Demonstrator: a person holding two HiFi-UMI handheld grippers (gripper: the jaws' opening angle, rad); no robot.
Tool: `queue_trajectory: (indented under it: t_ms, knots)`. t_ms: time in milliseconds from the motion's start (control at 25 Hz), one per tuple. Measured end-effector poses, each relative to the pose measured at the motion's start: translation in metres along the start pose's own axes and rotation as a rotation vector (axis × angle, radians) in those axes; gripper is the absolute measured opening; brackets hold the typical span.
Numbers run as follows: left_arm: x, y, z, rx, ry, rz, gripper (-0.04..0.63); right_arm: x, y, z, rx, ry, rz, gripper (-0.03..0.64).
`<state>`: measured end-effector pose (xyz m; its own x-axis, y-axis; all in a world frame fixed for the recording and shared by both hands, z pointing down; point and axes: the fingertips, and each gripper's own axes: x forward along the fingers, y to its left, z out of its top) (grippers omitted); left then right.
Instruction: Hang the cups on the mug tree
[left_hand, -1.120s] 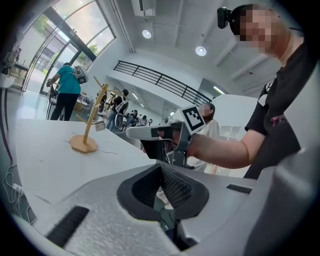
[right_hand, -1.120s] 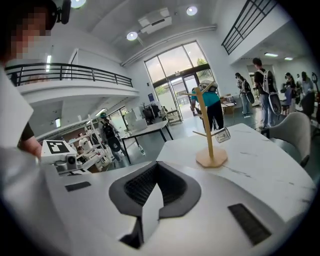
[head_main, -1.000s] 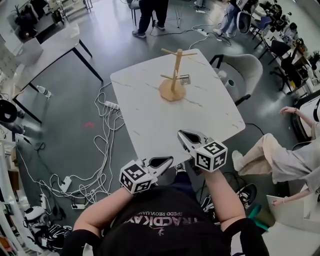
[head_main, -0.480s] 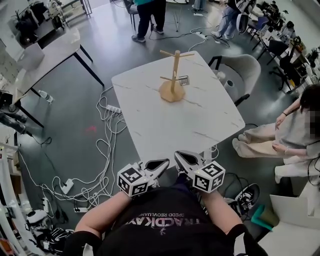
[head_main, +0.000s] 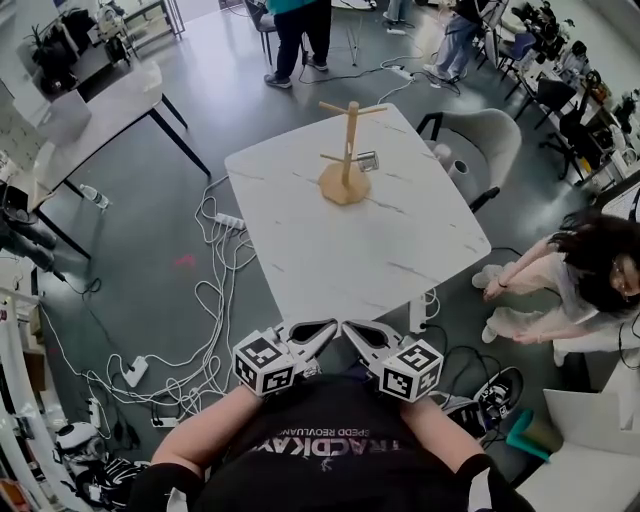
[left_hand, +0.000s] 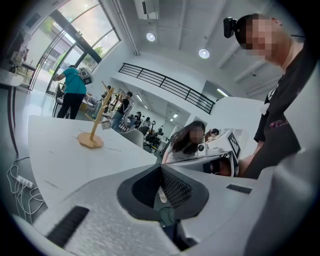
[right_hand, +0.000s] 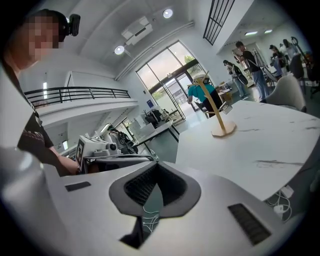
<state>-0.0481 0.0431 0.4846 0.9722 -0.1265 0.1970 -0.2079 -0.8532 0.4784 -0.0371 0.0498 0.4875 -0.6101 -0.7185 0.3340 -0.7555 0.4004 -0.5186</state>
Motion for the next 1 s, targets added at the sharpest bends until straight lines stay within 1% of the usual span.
queue_trajectory:
  t_ms: [320, 1000]
  knots:
    - [0.0004, 0.0008, -0.0006, 0.001, -0.004, 0.001, -0.003, -0.0018, 0.0005, -0.0015, -0.002, -0.012, 0.001, 0.011]
    - [-0.0036, 0.0038, -0.0017, -0.006, -0.004, 0.007, -0.003, 0.0029, 0.0049, -0.0026, -0.014, -0.003, 0.005, 0.009]
